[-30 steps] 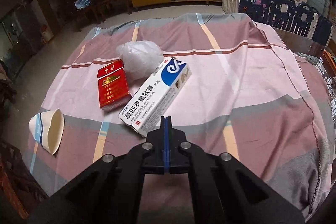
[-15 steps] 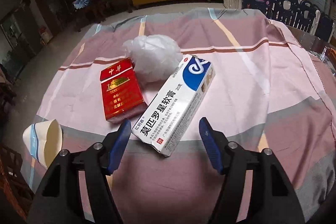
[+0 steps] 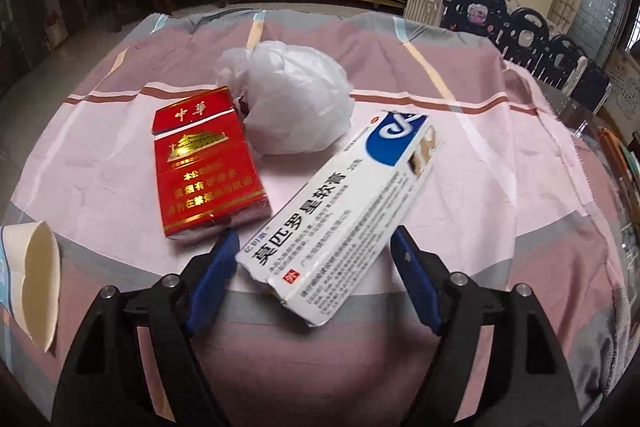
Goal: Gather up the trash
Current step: 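Grasp the white ointment box with the right tool while the left tool grasps the white plastic bag, then lift the white ointment box and white plastic bag off the table with both tools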
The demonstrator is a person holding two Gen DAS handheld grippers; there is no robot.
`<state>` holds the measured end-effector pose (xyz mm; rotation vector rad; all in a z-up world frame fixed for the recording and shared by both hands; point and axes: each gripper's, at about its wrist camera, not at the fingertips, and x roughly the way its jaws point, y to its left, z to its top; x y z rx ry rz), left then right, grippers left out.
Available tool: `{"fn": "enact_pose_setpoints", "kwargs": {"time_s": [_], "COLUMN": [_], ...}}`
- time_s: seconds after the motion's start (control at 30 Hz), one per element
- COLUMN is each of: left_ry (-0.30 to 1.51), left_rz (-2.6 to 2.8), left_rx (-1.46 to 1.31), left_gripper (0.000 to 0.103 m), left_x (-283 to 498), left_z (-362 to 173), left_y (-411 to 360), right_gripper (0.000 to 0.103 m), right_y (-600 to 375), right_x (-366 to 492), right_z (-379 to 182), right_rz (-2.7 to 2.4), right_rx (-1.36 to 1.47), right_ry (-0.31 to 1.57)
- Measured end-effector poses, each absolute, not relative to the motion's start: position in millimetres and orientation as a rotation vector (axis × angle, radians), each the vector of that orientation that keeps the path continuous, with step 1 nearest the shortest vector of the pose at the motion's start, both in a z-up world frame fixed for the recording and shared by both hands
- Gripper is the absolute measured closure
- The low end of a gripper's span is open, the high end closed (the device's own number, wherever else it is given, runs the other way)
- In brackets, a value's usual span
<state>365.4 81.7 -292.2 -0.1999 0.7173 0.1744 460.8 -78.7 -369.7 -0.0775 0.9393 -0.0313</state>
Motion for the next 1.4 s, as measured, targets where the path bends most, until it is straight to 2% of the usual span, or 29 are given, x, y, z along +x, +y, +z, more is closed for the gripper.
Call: {"fn": "enact_pose_setpoints", "kwargs": {"time_s": [0.27,0.5,0.53,0.57,0.6,0.63,0.9,1.2,1.23,1.3,1.33,1.4], "left_ry": [0.730,0.749,0.754,0.764,0.773,0.781,0.853,1.059,1.073,1.099,1.114,1.075], "left_rz": [0.164,0.146,0.140,0.122,0.104,0.093,-0.029,-0.054,-0.051,-0.066,-0.080,-0.095], "left_rx": [-0.185,-0.173,-0.180,-0.194,-0.199,-0.196,-0.051,0.154,0.180,0.217,0.217,0.209], "left_gripper": [0.003,0.003,0.003,0.003,0.003,0.003,0.003,0.003,0.005,0.052,0.070,0.077], "left_x": [369,374,376,381,386,392,483,571,577,587,590,589], "left_z": [-294,-298,-298,-299,-299,-300,-304,-369,-376,-388,-392,-385], "left_y": [75,68,68,67,65,62,-2,-71,-75,-80,-82,-83], "right_gripper": [0.026,0.026,0.029,0.044,0.056,0.063,0.064,0.064,0.064,0.064,0.064,0.064], "right_y": [-131,-114,-118,-122,-125,-129,-179,-228,-234,-243,-244,-248], "right_x": [453,468,471,474,476,476,467,438,436,434,434,433], "right_z": [-369,-374,-376,-377,-376,-374,-357,-316,-315,-316,-316,-315], "right_rz": [-0.223,-0.154,-0.136,-0.119,-0.103,-0.105,-0.017,0.019,0.021,0.021,0.022,0.029], "right_rx": [-0.006,-0.068,-0.044,-0.027,-0.010,0.005,0.171,0.235,0.247,0.262,0.265,0.267], "right_ry": [0.942,0.938,0.936,0.937,0.935,0.936,0.950,0.844,0.840,0.838,0.840,0.837]}}
